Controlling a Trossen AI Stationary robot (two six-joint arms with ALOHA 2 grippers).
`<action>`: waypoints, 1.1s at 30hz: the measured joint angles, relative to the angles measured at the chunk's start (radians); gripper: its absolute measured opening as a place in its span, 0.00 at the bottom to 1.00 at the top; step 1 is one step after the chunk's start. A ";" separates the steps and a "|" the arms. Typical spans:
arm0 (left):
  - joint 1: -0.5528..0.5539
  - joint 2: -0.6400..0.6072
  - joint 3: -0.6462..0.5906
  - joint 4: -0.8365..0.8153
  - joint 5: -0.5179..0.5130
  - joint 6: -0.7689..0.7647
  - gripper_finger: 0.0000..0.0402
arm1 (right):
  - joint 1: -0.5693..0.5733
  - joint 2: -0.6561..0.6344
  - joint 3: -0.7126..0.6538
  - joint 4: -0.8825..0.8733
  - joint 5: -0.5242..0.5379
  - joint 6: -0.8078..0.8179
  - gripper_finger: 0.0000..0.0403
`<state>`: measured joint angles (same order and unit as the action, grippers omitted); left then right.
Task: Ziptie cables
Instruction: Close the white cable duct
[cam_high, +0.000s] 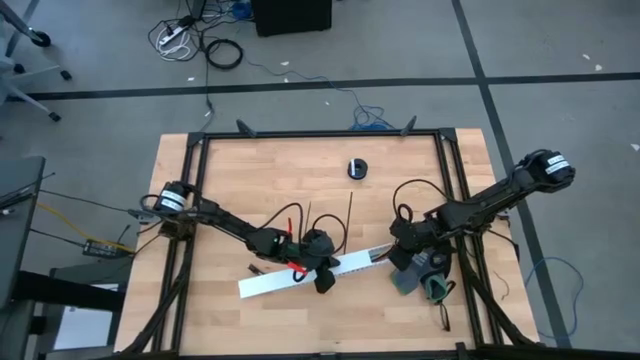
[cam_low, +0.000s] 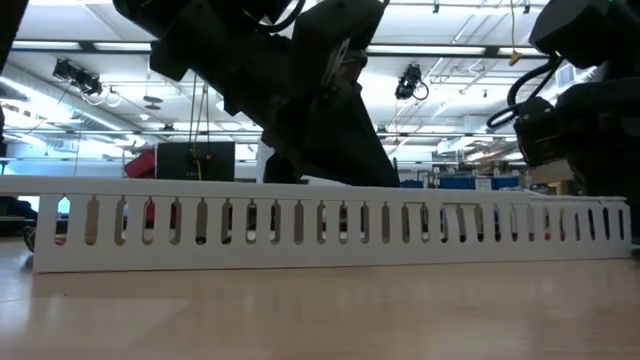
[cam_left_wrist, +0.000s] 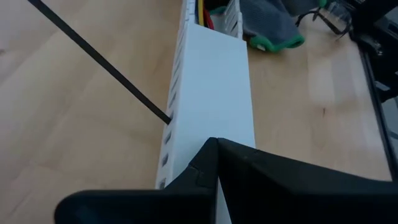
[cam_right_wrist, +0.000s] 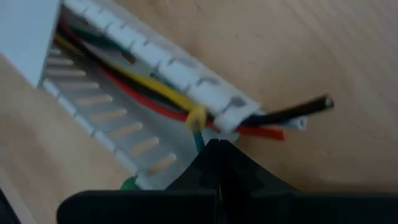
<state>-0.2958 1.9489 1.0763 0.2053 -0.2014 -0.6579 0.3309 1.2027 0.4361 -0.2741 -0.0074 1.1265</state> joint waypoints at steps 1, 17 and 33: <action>0.000 0.002 0.000 0.007 0.007 0.000 0.00 | 0.000 0.005 0.000 0.004 0.000 0.010 0.00; 0.002 0.093 0.126 -0.066 0.080 0.053 0.00 | 0.002 0.211 0.014 0.300 -0.052 0.051 0.00; 0.027 0.115 0.153 -0.074 0.073 0.054 0.00 | 0.007 0.095 0.081 0.129 0.053 -0.018 0.00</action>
<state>-0.2691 2.0644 1.2297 0.1310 -0.1284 -0.6041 0.3378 1.2974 0.5173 -0.1448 0.0456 1.1090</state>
